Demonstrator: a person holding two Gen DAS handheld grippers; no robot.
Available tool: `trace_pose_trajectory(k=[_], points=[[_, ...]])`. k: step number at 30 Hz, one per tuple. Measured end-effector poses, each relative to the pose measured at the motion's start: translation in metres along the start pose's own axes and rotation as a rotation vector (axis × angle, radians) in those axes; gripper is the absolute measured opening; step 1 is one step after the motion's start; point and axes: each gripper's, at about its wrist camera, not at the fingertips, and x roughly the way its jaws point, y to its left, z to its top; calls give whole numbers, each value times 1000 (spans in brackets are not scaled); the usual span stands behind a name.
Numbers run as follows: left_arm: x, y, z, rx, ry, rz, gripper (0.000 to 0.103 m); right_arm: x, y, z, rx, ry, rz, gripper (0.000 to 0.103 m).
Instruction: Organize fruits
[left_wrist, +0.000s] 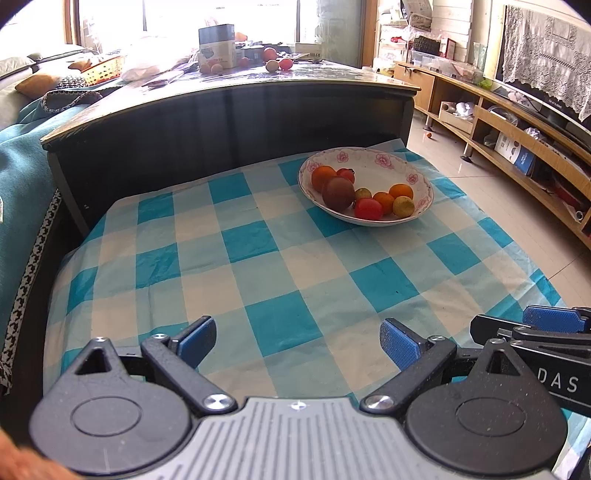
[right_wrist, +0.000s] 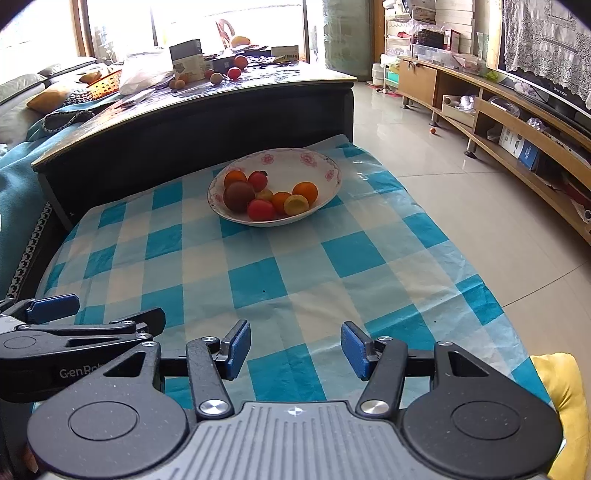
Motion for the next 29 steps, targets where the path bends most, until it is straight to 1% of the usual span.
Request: trace_pose_trajectory(k=[24,29], points=[[0,-2,-1,26,-20,17,103,2,-1,-1,4,3,3,51],[1,-2,-1,34,-25,34,103,2,-1,-2,4,2,2,53]])
